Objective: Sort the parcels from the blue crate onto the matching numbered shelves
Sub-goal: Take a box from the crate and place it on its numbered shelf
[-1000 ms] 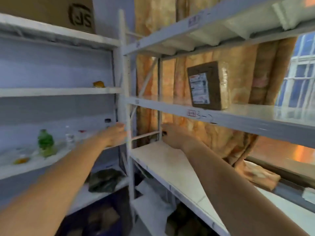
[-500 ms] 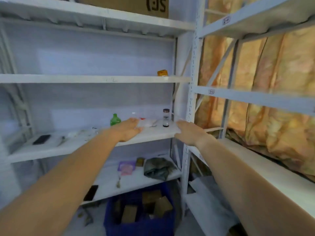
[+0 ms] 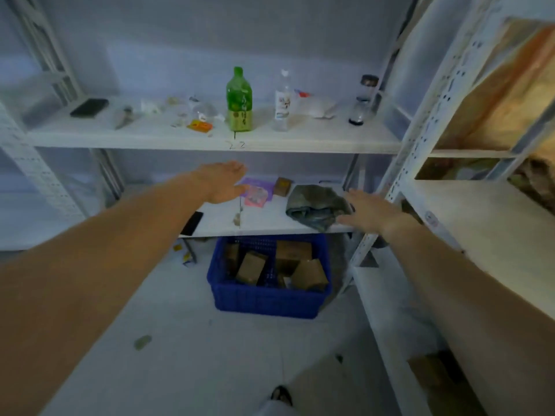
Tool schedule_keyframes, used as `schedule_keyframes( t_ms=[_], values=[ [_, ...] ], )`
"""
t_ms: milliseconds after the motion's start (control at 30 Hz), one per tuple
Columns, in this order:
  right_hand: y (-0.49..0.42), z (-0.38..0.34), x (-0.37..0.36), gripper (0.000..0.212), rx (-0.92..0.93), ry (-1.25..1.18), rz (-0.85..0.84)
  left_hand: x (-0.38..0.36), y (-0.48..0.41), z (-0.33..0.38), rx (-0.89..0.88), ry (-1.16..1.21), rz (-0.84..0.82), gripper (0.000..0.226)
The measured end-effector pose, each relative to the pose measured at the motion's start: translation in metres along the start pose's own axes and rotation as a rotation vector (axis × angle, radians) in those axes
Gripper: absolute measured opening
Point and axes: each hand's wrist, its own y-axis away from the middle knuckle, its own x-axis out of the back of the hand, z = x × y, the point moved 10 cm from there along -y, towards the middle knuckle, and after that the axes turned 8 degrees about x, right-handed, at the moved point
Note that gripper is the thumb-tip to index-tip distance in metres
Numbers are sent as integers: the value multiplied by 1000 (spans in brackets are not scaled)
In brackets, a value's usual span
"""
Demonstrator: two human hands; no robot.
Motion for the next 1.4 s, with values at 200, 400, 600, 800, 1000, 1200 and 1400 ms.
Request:
schedule_keyframes(
  t_ms=[200,400,600,800,1000,1200,1400],
  values=[
    [-102,28,-51,83,30,-79,-175,-46,-89,-2,28,126,-97,62],
    [-157,59,-183,90,-24,-169,-413,-187,-151,11,-57,121,-368,63],
    [-187,97,-309,70,-281,-422,-451,-302,-219,23,-38,305,-533,63],
    [-230,137,-442,92,-668,-774,-349,-460,-253,67,-47,405,-769,66],
    [-313,181,-547,132,-612,-611,-255,-534,-337,137,-322,232,-652,66],
    [-367,209,-626,133,-624,-470,-282,-587,-425,168,-376,195,-536,64],
    [-360,240,-649,134,-825,-408,-222,-640,-425,160,-237,388,-666,64]
  ],
)
